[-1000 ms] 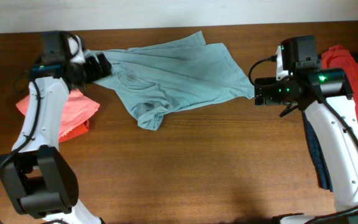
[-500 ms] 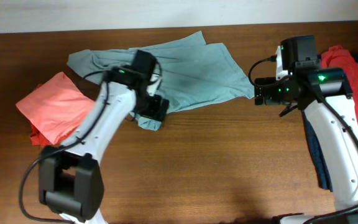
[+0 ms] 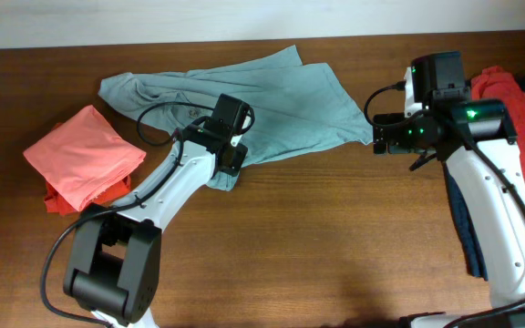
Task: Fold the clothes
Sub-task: 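Spread the light-blue shirt flat across the table center with both grippers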
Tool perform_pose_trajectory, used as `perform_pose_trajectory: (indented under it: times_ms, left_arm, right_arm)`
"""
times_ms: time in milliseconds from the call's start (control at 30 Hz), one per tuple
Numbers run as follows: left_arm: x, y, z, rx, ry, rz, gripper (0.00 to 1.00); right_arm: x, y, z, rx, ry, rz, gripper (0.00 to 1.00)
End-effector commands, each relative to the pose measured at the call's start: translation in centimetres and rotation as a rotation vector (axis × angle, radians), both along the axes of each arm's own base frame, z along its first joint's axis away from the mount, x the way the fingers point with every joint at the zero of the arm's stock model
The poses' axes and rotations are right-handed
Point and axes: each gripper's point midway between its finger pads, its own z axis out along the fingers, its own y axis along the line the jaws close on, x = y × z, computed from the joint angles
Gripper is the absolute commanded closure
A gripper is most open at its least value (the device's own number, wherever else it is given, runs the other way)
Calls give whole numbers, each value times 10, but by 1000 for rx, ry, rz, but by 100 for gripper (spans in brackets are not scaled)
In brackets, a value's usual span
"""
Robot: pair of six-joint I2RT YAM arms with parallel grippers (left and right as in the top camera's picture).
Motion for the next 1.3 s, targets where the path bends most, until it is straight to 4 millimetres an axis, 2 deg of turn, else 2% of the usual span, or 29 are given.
perform_pose_trajectory:
  times_ms: [0,100,133,167,200,267,333,400,433,500,600,733,833,1000,1067,1233,1267]
  left_arm:
    - [1,6,-3,24,1,5,99]
    - [-7,11,-5,44,33,8,100]
    - [-9,19,-1,67,32,45,100]
    - [-11,29,5,93,22,102,100]
    - [-15,48,20,129,-6,214,100]
    - [-23,73,41,133,-30,354,100]
    - [-37,95,62,81,-41,506,100]
    - [-59,116,79,-13,-28,697,100]
    - [-72,122,86,-86,2,784,100]
    - [-83,124,91,-169,47,824,100]
    - [-94,128,90,-181,98,843,100]
    - [-108,130,76,-146,151,848,100]
    - [-118,132,64,-122,187,852,100]
    - [-131,134,49,-92,231,856,100]
    - [-135,134,46,-84,242,857,100]
    - [-137,135,42,-79,251,858,100]
    - [-138,135,42,-78,251,858,100]
  right_arm:
    - [3,0,3,7,-8,-6,1]
    - [3,-1,3,7,-8,-6,1]
    - [3,-1,3,7,-9,-6,1]
    - [3,-1,3,7,-9,-6,1]
    - [3,-1,3,7,-8,-5,1]
    - [3,-1,3,6,-9,-5,1]
    - [3,-1,3,4,-8,2,1]
    - [2,-1,3,2,-6,4,1]
    - [2,-1,2,2,-3,4,1]
    - [1,-1,1,1,5,4,1]
    - [0,-1,-5,0,30,4,1]
    - [-4,3,-17,21,70,14,1]
    - [-5,3,-37,18,112,14,1]
    - [1,6,-86,24,170,17,1]
    - [11,10,-109,43,170,24,1]
    - [29,12,-146,43,184,24,0]
    - [36,13,-163,49,197,26,0]
